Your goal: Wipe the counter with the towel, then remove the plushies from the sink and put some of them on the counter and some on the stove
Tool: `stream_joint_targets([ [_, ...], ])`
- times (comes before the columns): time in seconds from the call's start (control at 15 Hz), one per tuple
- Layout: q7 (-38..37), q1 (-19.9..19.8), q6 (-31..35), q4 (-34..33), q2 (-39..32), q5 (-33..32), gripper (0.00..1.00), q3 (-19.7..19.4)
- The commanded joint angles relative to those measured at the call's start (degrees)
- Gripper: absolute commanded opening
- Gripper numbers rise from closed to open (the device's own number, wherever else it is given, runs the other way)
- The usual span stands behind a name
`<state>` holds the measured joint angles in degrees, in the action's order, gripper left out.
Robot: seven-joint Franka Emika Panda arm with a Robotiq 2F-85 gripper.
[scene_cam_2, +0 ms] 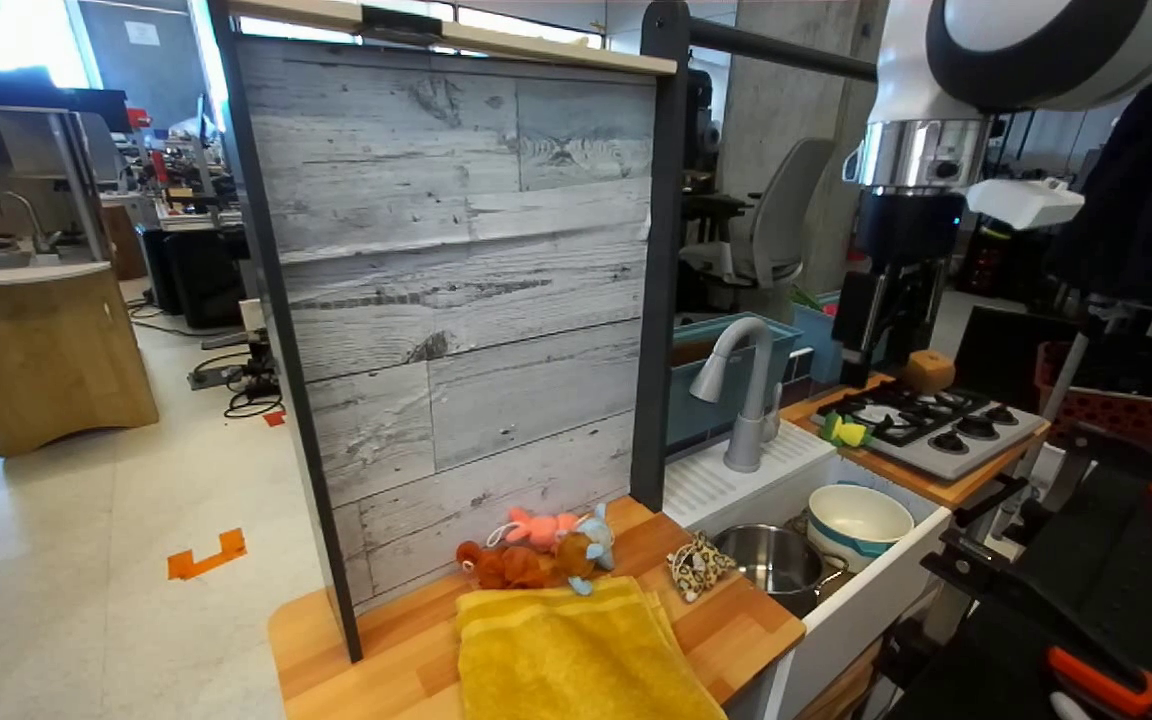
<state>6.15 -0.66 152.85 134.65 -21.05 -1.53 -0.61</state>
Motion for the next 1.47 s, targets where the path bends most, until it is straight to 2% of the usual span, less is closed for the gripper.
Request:
stream_joint_targets([
  [0.0, -2.7, 2.9, 12.0, -1.7, -9.5, -0.4, 1.00, 2.8],
  [0.27, -5.3, 10.2, 26.5, -7.3, -21.3, -2.1, 1.00, 1.7],
  [0.47, -6.1, 13.8, 29.4, -15.3, -29.3, -0.8, 1.00, 0.4],
  [0.53, -6.3, 14.4, 29.3, -17.6, -31.5, -0.6, 0.91, 0.1],
  [0.6, -6.5, 14.9, 29.1, -19.7, -33.4, -0.5, 0.74, -0.3],
  [1.0, -8.4, 14.6, 25.8, -24.7, -38.2, 0.7, 0.27, 0.1],
  [1.27, -10.8, 14.2, 23.5, -25.7, -37.7, 1.5, 0.01, -0.1],
  [1.4, -11.2, 13.8, 23.1, -25.6, -37.0, 1.9, 0.00, 0.3],
])
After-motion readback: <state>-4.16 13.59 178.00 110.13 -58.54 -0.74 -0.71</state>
